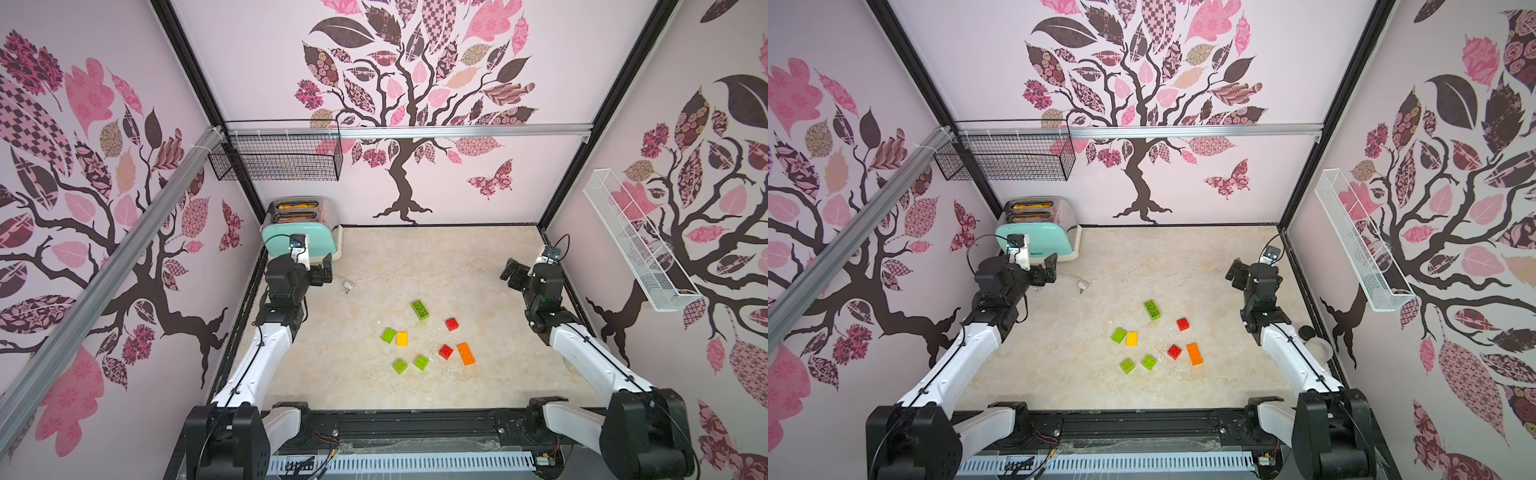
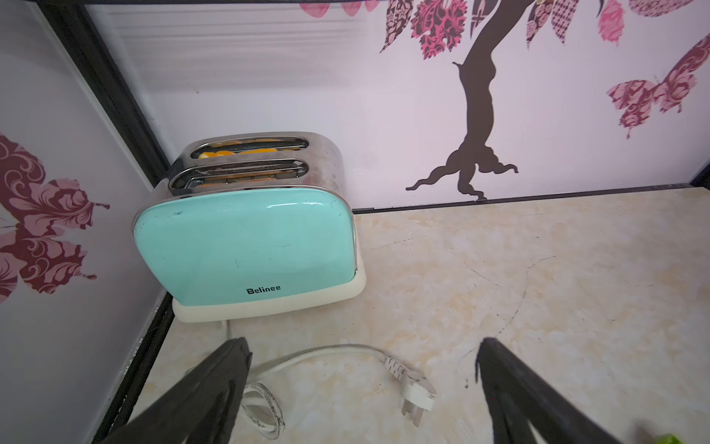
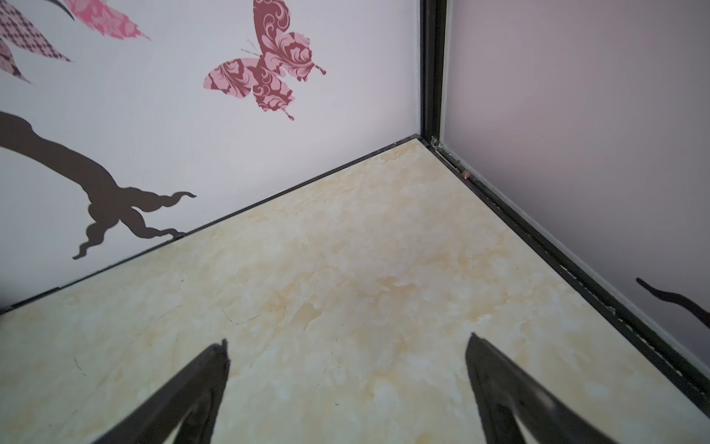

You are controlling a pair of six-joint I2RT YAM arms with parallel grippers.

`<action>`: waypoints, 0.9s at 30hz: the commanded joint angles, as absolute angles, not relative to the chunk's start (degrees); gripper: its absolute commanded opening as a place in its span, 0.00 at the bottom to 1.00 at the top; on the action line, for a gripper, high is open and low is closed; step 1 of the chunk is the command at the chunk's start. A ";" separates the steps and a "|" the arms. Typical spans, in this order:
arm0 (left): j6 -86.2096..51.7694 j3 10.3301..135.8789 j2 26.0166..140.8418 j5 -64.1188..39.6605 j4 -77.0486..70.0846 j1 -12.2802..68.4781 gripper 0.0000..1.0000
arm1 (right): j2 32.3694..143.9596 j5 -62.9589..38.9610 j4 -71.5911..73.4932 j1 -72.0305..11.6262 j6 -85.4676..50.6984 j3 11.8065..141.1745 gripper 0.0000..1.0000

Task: Assemble a giraffe with lego
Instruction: Adjust the lego brick at the center of the board.

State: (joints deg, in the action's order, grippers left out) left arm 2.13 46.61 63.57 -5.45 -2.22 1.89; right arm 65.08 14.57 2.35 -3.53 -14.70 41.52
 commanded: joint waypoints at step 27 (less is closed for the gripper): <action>2.76 41.46 58.07 -22.60 15.46 1.35 0.98 | 86.91 -8.24 -34.41 -28.84 -15.92 65.62 0.92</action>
State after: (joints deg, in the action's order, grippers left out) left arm 1.37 41.41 58.13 -22.33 16.16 0.80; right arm 81.47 -10.00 -32.23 -26.65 -20.03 59.40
